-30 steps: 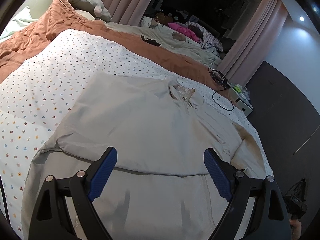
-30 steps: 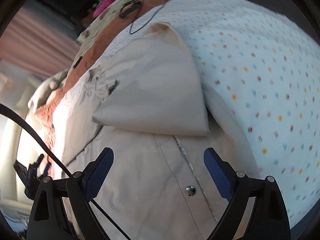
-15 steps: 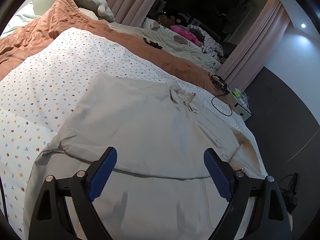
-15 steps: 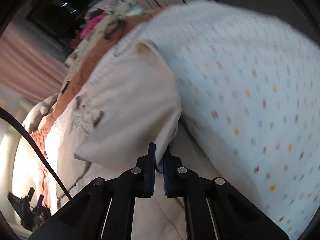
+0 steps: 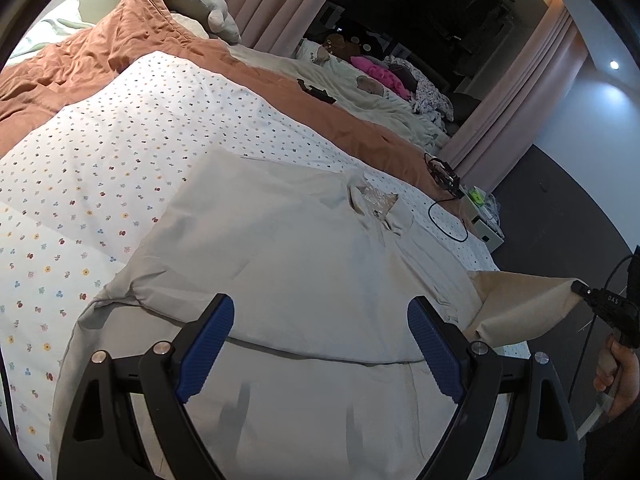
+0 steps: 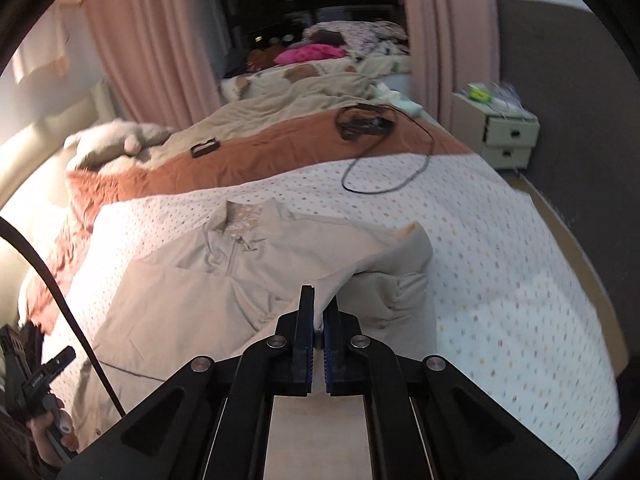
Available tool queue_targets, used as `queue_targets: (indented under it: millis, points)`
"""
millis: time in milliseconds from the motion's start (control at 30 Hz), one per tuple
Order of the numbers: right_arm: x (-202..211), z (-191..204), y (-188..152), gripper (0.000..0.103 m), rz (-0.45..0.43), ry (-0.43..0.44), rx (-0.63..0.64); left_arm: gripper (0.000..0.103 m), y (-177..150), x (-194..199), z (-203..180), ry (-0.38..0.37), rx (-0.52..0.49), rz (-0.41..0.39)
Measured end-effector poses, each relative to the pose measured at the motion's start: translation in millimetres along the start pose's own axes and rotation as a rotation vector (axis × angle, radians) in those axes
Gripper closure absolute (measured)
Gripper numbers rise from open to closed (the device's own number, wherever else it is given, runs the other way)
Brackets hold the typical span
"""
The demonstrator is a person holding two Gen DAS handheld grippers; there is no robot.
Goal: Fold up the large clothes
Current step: 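Grasp the sleeve cuff with the right gripper and lay it on the folded side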
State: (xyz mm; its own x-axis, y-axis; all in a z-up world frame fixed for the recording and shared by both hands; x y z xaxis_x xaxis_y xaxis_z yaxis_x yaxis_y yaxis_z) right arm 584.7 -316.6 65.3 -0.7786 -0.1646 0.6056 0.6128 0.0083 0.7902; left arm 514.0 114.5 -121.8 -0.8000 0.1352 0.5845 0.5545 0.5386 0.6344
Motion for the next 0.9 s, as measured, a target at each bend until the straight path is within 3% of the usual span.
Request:
queue_targets:
  millis: [233, 400, 467, 500, 533, 567, 600, 733, 900]
  points:
    - [-36.5, 45.4, 32.2, 0.103, 0.034, 0.016, 0.146, 0.013, 4.6, -0.2, 18.0, 0.034, 0.043, 0.000]
    - [-80.7, 78.6, 35.4, 0.100, 0.078, 0.117, 0.165, 0.013, 7.6, -0.4, 36.3, 0.073, 0.094, -0.002]
    - [-100.7, 90.8, 28.2, 0.092, 0.106, 0.151, 0.150, 0.013, 8.4, -0.2, 42.2, 0.083, 0.111, 0.000]
    - [-109.8, 96.7, 23.7, 0.071, 0.112, 0.178, 0.139, 0.013, 9.0, 0.3, 44.6, 0.088, 0.115, 0.000]
    - [-118.9, 101.3, 21.0, 0.030, 0.122, 0.200, 0.127, 0.013, 9.8, 0.6, 46.8, 0.092, 0.117, 0.000]
    - [-123.3, 101.3, 19.4, 0.013, 0.130, 0.214, 0.117, 0.013, 10.7, 1.3, 49.0, 0.097, 0.118, -0.001]
    - [-129.0, 100.2, 16.1, 0.007, 0.129, 0.217, 0.107, 0.013, 11.5, 2.2, 51.1, 0.102, 0.121, -0.003]
    - [-148.0, 72.9, 8.1, 0.007, 0.170, 0.208, 0.036, 0.013, 13.3, 3.2, 58.5, 0.111, 0.138, -0.007]
    - [-171.8, 27.8, -18.7, 0.007, 0.221, 0.172, -0.160, 0.013, 11.9, 0.1, 61.7, 0.116, 0.147, 0.002]
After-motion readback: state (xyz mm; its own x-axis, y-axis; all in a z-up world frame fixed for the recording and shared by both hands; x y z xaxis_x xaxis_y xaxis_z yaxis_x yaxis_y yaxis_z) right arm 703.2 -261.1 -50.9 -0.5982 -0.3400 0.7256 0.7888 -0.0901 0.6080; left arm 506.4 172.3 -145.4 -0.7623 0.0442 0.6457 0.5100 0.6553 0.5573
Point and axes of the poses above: each gripper's, at about its wrist camera, not at the fingertips, and x roughly against the way its jaws point, z to its left, y to its top, the point moved 8 cm from there along -x, roughly the way its jaws point
